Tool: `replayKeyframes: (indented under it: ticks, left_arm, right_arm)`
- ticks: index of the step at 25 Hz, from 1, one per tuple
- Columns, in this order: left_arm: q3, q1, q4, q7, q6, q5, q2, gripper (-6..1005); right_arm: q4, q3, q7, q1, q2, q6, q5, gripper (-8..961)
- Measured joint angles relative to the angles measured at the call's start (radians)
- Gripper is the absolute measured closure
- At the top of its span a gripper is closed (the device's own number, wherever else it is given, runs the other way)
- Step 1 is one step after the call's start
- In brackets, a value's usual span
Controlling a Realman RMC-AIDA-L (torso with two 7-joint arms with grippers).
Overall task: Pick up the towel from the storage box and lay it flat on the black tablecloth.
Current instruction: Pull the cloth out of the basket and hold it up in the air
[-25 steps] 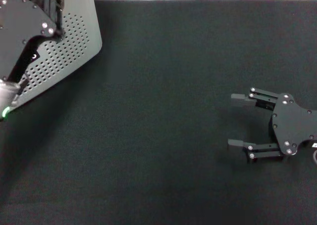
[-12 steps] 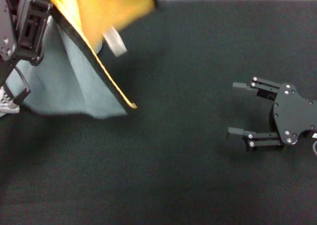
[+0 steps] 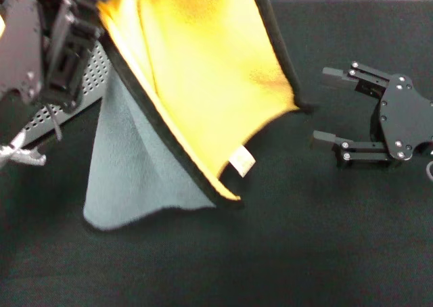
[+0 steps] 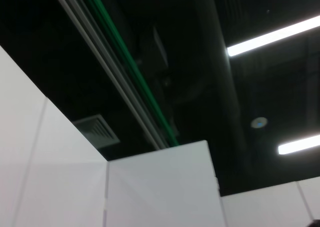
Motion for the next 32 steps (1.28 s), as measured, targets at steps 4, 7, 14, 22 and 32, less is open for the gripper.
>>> replayKeyframes:
  ticks: [4, 7, 14, 22, 32]
  left_arm:
    - [0.066, -0.005, 0.008, -0.003, 0.001, 0.001, 0.001, 965]
    - [0.089, -0.019, 0.009, -0.005, 0.001, -0.002, 0.001, 965]
    - [0.106, -0.042, 0.009, -0.027, 0.002, 0.003, 0.006, 965]
    - [0.134, -0.044, 0.016, -0.054, 0.004, 0.005, 0.008, 964]
    - [0.176, -0.046, 0.076, -0.117, 0.005, 0.006, 0.028, 963]
  right_arm:
    - [0.005, 0.009, -0.01, -0.001, 0.0, -0.011, 0.002, 87]
    - [0.024, 0.009, -0.027, 0.004, 0.0, -0.025, 0.002, 87]
    - [0.044, 0.008, -0.037, 0.014, 0.0, -0.039, 0.002, 88]
    - [0.059, -0.002, -0.044, 0.016, 0.0, -0.04, -0.005, 89]
    - [0.108, -0.012, -0.062, 0.033, 0.0, -0.063, -0.022, 90]
